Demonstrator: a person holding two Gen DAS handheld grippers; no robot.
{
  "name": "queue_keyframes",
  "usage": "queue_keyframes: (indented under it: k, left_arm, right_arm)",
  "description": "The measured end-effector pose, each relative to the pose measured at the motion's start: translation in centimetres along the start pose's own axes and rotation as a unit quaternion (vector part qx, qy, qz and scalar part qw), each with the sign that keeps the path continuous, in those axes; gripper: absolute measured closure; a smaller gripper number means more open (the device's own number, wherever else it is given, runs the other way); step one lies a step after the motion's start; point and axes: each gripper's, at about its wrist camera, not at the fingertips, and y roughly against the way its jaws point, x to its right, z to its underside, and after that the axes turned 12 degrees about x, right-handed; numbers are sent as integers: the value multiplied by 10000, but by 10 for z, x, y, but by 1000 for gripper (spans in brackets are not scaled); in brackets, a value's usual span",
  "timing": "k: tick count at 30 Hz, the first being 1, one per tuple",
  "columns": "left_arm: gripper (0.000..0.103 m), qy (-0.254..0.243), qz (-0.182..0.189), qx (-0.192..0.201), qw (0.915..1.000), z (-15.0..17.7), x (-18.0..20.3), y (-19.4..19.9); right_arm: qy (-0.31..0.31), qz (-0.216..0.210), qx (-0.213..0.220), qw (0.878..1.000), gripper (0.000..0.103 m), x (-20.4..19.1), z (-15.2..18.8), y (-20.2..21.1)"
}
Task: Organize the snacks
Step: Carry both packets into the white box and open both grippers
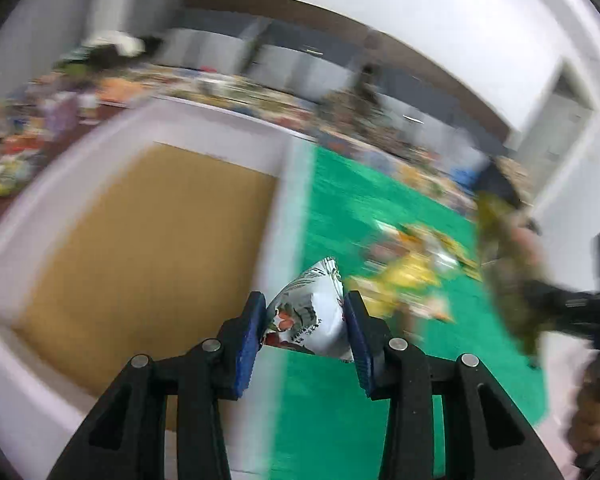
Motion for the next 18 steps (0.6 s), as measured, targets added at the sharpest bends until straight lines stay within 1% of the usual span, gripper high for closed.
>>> queue_keyframes:
  k: [1, 2, 5, 6, 7, 9, 11, 14, 17, 18]
  left_arm:
    - [63, 54, -187, 26, 9998, -5, -16, 1]
    - [63, 105, -466, 47, 9988, -12, -37, 1]
    - [57, 93, -1091, -17, 9940, -21, -72, -2]
    - [47, 113, -1341, -74, 9909, -22, -84, -3]
    - [32, 163, -1559, -119, 9876, -21, -96, -3]
    - [21, 262, -1799, -73, 9833, -16, -109, 7]
    - [20, 361, -1848, 1, 9821, -9, -118, 18]
    - [19, 532, -1791, 14, 9824, -3, -114, 22]
    - [19, 556, -1352, 29, 9892, 1, -82, 23]
    - [19, 502, -1097, 18, 9927, 5, -64, 24]
  right_arm:
    - [180, -228, -82, 9995, 34, -31, -8, -16]
    - [394, -406, -155, 9983, 34, -62, -14, -35]
    - [841, -680, -204, 9939, 32, -126, -21, -74]
    - [949, -847, -264, 9915, 29, -150, -23, -93]
    - [978, -866, -306, 9910, 27, -162, -23, -105]
    - [965, -771, -423, 9914, 25, -177, -21, -123]
    - [905, -822, -317, 9920, 24, -183, -25, -122]
    - [894, -911, 3, 9918, 24, -175, -32, -99]
    - [1130, -615, 305, 9912, 24, -146, -31, -75]
    - [1254, -362, 440, 9905, 24, -125, -25, -65]
